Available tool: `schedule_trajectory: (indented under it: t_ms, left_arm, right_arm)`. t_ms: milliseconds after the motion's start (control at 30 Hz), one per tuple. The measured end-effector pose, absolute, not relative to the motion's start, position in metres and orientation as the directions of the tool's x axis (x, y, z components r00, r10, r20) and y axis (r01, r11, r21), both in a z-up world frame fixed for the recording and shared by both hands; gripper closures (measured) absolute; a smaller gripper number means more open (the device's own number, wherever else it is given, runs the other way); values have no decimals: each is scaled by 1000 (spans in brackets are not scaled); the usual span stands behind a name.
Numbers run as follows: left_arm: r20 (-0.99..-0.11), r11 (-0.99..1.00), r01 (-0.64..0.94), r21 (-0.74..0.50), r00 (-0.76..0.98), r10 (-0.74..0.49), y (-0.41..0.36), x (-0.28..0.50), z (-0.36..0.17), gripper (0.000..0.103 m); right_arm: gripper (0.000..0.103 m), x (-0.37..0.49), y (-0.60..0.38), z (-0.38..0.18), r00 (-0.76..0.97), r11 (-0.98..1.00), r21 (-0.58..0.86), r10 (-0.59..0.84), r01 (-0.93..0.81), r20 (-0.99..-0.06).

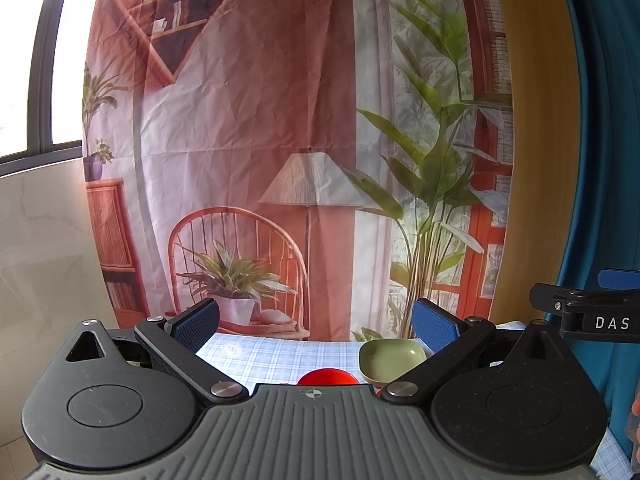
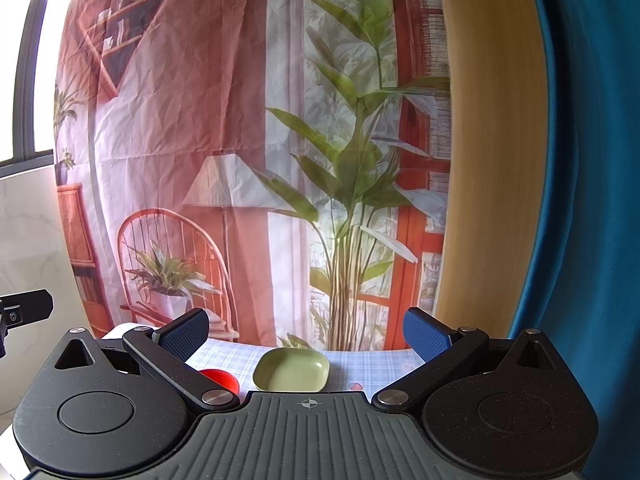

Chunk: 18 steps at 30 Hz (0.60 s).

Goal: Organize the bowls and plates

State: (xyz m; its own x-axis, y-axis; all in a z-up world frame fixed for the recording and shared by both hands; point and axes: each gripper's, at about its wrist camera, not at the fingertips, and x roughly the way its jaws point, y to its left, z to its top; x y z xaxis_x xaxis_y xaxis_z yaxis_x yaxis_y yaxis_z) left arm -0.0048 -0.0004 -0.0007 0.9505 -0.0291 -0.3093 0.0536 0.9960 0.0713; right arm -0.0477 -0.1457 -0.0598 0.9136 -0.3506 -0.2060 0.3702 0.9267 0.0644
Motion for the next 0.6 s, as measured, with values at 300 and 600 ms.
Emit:
schedule_trajectory:
  t_ms: [300, 600]
  left_arm:
    - [-310, 997, 56, 49, 950, -38, 3, -1, -4, 0]
    - [-336, 998, 36, 58, 942, -14, 2, 10, -26, 0]
  right_arm:
    - [0, -45, -142, -69, 921, 933, 74, -332, 353, -203]
    - [0, -36, -150, -97, 956, 952, 141, -247, 270, -160]
